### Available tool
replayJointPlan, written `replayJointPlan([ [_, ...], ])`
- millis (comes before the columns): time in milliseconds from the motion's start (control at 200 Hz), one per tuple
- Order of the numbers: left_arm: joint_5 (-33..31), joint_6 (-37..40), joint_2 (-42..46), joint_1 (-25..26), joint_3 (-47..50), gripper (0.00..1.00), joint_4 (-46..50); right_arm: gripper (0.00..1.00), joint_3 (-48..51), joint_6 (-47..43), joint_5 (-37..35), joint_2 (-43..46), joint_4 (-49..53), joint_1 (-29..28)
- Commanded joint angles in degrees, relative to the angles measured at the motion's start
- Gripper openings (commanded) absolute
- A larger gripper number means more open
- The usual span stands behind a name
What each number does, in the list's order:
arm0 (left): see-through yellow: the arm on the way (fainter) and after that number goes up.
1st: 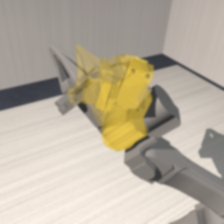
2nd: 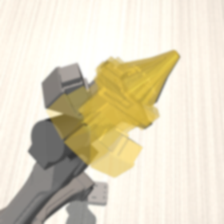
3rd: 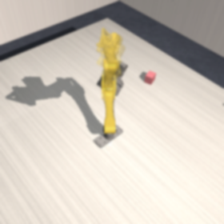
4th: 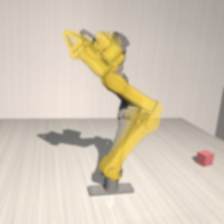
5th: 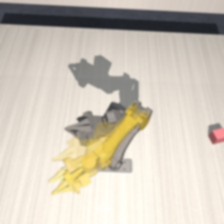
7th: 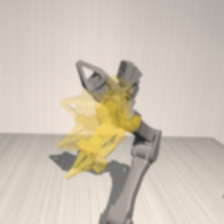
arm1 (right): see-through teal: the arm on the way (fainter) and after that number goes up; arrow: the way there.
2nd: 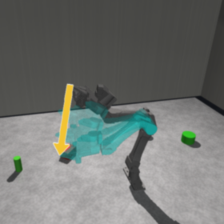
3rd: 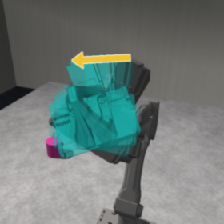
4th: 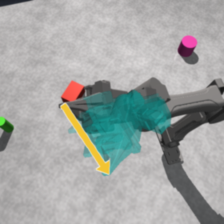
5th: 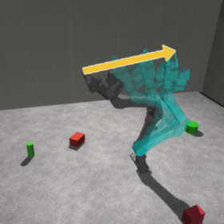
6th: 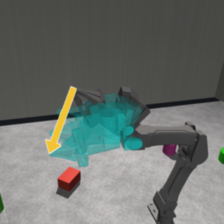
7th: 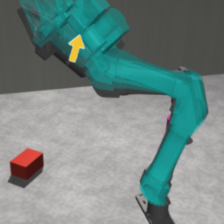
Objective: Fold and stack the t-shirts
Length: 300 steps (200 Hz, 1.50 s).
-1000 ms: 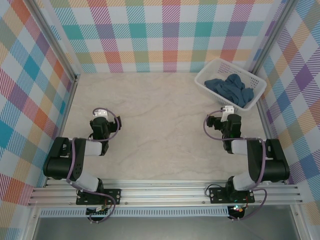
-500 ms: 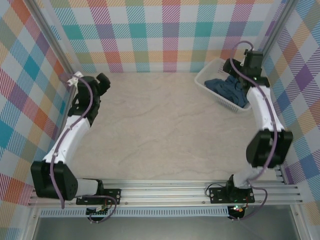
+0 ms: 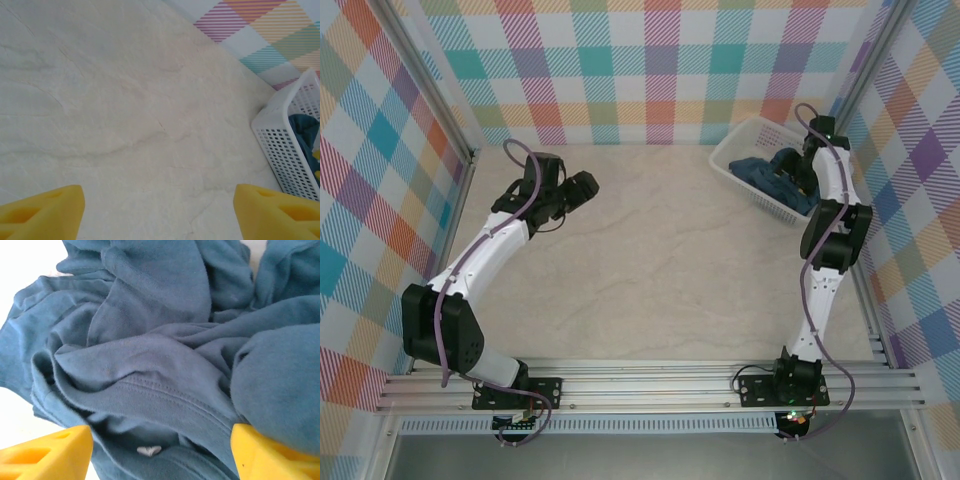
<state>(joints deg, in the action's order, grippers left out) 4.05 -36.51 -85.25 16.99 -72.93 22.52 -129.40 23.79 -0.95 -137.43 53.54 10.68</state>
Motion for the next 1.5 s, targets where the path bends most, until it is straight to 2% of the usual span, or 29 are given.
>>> replayJointPlan([
  [0, 1.9, -0.9, 2.9, 0.6, 0.0, 0.77, 1.7, 0.68, -4.7, 1.2, 0.9, -3.5, 4.9, -0.4],
  [75, 1.7, -0.8, 4.0, 0.6, 0.4, 0.75, 2.2, 0.59, -7.3, 1.4, 1.6, -5.6, 5.8, -0.4],
  [210, 1.1, -0.7, 5.9, 0.7, 1.4, 0.72, 2.9, 0.19, -7.7, 1.1, 4.0, -4.9, 3.3, -0.6],
  [320, -0.1, -0.6, 7.1, 0.7, 2.0, 0.71, 3.6, 0.00, -3.5, 0.2, 3.3, 1.2, -2.6, -1.5],
  [570, -1.7, -0.6, 8.4, 0.7, 2.8, 0.69, 3.3, 0.00, 2.8, -1.0, 4.7, 20.5, -16.3, -5.0],
  [750, -3.1, -0.9, 7.6, 0.7, 1.1, 0.69, 3.8, 0.00, 0.2, 0.2, 12.8, 29.9, -24.9, -10.3],
  [930, -7.8, -0.7, 8.2, 0.7, -1.5, 0.71, 5.6, 0.00, -11.1, 3.0, 18.9, 32.3, -28.5, -17.6],
  [1030, -13.2, -1.0, 9.3, 0.7, -3.0, 0.73, 8.3, 0.00, -17.0, 5.9, 22.6, 30.5, -27.7, -21.5],
  [1125, -19.2, -1.9, 11.0, 0.7, -4.4, 0.74, 11.0, 0.00, -17.1, 9.2, 28.0, 29.0, -27.7, -26.3],
  [1225, -24.6, -2.6, 13.6, 0.7, -5.3, 0.75, 12.6, 0.00, -13.5, 7.9, 31.0, 28.4, -26.3, -33.9],
  [1310, -28.3, -3.0, 16.0, 0.7, -5.1, 0.75, 13.2, 0.00, -5.5, 6.9, 32.0, 29.0, -26.2, -38.9],
  [1410, -30.3, -2.7, 18.4, 0.7, -4.5, 0.76, 13.7, 0.00, 8.0, 8.3, 33.6, 30.5, -29.7, -41.9],
  [1495, -29.8, -0.9, 19.6, 0.7, -3.3, 0.76, 13.9, 0.00, 14.1, 7.5, 35.5, 28.3, -27.5, -43.8],
])
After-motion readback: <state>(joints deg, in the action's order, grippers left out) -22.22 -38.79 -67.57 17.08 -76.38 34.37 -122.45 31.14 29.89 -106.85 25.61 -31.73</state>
